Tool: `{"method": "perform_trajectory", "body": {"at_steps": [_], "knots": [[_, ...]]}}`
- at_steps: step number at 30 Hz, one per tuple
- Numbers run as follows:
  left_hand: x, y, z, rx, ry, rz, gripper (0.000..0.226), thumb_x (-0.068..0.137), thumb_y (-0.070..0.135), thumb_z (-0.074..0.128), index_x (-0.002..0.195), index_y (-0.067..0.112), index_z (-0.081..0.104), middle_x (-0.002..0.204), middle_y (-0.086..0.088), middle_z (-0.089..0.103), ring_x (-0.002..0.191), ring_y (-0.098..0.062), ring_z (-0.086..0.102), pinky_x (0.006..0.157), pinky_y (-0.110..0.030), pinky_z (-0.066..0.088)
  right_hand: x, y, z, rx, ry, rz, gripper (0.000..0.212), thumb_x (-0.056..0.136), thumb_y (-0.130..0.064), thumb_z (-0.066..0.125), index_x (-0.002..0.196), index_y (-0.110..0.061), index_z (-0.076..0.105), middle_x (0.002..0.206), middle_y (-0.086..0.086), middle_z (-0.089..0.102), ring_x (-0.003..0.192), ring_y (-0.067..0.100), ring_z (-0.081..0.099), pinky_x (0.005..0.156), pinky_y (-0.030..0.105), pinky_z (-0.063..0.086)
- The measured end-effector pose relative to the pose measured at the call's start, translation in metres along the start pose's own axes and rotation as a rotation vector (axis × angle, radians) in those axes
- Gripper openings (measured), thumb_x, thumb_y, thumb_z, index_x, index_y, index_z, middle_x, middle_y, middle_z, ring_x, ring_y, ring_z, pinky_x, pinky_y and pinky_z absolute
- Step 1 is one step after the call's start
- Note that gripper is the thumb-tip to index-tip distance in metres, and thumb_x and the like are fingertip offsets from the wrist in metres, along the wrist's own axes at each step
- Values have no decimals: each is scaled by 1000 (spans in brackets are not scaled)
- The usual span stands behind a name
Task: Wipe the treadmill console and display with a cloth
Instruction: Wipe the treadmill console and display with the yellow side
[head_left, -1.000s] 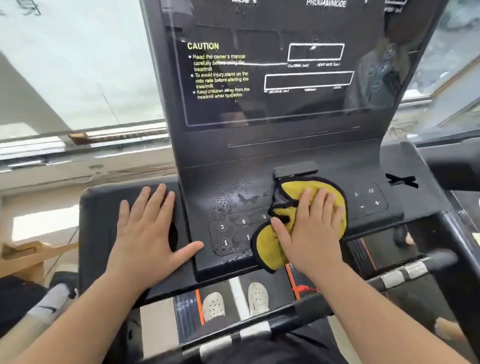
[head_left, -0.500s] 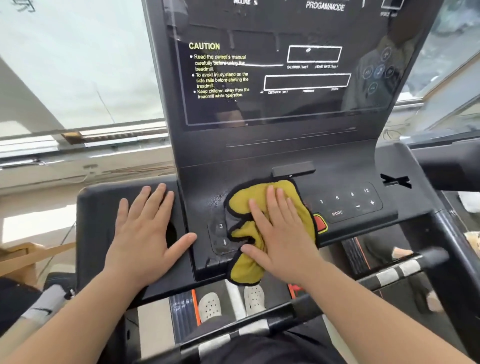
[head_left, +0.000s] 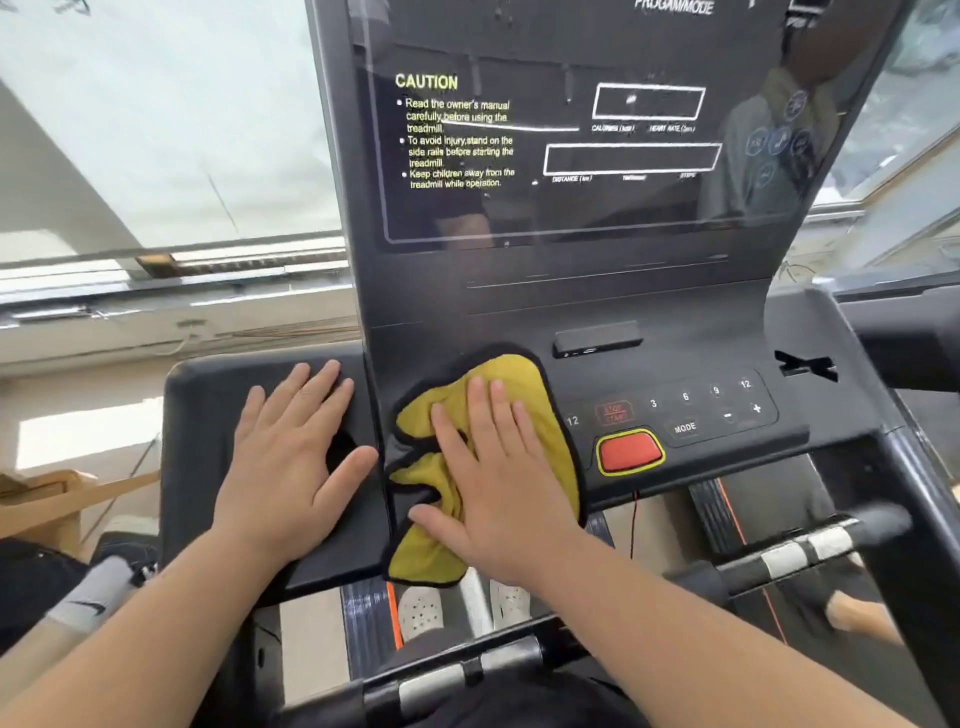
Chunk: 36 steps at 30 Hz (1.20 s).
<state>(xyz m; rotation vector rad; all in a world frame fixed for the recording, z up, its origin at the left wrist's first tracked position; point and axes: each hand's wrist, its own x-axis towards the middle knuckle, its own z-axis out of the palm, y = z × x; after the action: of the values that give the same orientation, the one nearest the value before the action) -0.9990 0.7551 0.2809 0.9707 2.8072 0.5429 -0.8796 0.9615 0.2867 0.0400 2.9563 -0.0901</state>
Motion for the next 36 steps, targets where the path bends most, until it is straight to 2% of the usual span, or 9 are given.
{"method": "perform_trajectory", "body": {"at_steps": [7,13,18,22,26,29,31,33,36], "knots": [[-1,-2,1,-58,31,-19,76,95,58,21,148,12,49,161,-4,36,153,-27,23,123,-55,11,-17,84,-7,-14,-21,115,91,92,-84,6,164,-30,-5,171,14,-16,158,31,-19,129,54,4],[0,-4,3,-57,45,-18,81,97,64,15,147,12,51,160,-4,38,152,-28,25,123,-55,12,3,29,-9,22,-27,291,106,87,-87,2,164,-14,-3,168,28,-14,156,43,-17,127,57,-3],[0,-2,2,-71,61,-15,87,97,68,8,146,11,52,159,-6,40,151,-30,27,122,-55,13,8,5,-4,4,-37,-77,94,94,-77,28,165,-22,1,170,21,-15,157,38,-19,127,58,-1],[-1,-4,3,-89,56,-12,84,97,67,11,146,12,52,159,-5,40,152,-29,27,123,-55,12,-22,52,3,-123,-9,-354,90,93,-79,39,165,-33,11,174,11,1,160,34,-1,126,54,8],[-1,-4,2,-90,54,-19,75,96,58,21,146,12,52,159,-5,39,152,-28,26,123,-54,11,-16,73,-7,-15,-18,-111,96,91,-87,22,164,-32,-6,172,17,-8,159,35,-12,127,60,11],[-1,-4,2,-79,56,-17,75,96,58,20,145,11,53,159,-6,40,151,-29,27,123,-55,13,18,43,-14,57,39,114,97,91,-84,3,164,-22,-10,169,22,-17,156,37,-22,128,58,-2],[0,-3,1,-74,59,-21,76,97,60,19,145,11,53,158,-7,41,151,-30,28,122,-56,14,39,19,-17,85,58,213,102,89,-86,5,163,-18,-13,166,26,-23,153,41,-27,126,56,-9],[0,-2,1,-74,64,-20,82,98,64,13,144,10,54,158,-7,42,151,-31,29,122,-57,15,50,1,-18,86,68,238,104,90,-84,19,162,-18,-15,165,28,-25,153,43,-28,125,57,-11],[0,-2,1,-73,68,-17,87,97,67,7,145,11,53,158,-7,42,151,-30,28,122,-57,15,44,-5,-15,50,47,43,92,95,-76,27,165,-25,-6,168,24,-21,155,41,-23,126,60,-3]]}}
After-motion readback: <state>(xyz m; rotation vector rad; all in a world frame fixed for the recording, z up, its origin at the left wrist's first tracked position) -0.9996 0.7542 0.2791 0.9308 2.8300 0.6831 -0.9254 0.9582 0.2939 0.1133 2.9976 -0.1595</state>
